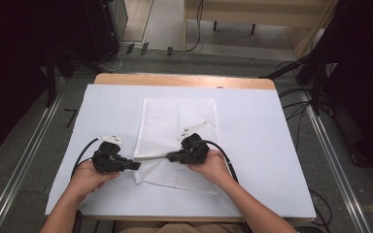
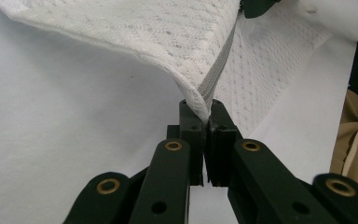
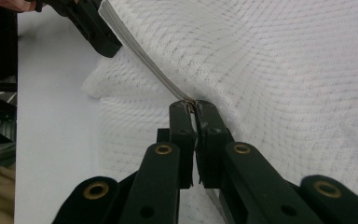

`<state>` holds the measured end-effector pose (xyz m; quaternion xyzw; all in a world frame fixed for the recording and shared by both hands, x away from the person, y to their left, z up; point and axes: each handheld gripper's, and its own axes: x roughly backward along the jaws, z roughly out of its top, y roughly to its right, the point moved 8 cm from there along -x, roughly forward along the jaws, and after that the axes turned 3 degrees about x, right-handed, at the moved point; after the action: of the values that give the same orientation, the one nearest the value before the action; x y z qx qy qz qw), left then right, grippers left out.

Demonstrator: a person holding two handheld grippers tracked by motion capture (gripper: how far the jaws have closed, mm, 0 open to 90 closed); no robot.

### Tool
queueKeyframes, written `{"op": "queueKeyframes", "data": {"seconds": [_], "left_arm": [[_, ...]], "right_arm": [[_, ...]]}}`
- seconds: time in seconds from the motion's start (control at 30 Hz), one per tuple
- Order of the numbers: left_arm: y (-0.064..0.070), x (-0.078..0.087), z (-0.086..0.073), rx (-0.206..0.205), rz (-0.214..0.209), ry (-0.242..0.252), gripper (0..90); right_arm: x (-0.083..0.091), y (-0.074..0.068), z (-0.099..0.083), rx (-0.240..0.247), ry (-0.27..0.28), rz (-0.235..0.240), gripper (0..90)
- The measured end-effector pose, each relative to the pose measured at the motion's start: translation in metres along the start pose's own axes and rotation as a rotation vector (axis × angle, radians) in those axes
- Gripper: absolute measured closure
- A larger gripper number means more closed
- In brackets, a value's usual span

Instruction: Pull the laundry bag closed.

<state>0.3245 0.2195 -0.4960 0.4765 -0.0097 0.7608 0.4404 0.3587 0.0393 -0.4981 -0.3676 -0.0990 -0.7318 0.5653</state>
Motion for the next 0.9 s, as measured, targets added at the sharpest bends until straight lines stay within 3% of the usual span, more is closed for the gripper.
{"op": "queueKeyframes", "data": {"seconds": [0.2, 0.73, 0.9], "left_arm": [[0.001, 0.000, 0.000, 0.001, -0.003, -0.001, 87.9], [0.000, 0.001, -0.003, -0.001, 0.009, -0.011, 87.8], [-0.001, 0.002, -0.003, 0.001, 0.012, -0.007, 87.8]], "right_arm": [[0.004, 0.004, -0.004, -0.018, -0.004, -0.009, 88.1], [0.013, 0.006, -0.013, -0.003, -0.029, -0.039, 88.1], [0.021, 0.013, -0.019, -0.033, -0.021, -0.050, 88.1]]}}
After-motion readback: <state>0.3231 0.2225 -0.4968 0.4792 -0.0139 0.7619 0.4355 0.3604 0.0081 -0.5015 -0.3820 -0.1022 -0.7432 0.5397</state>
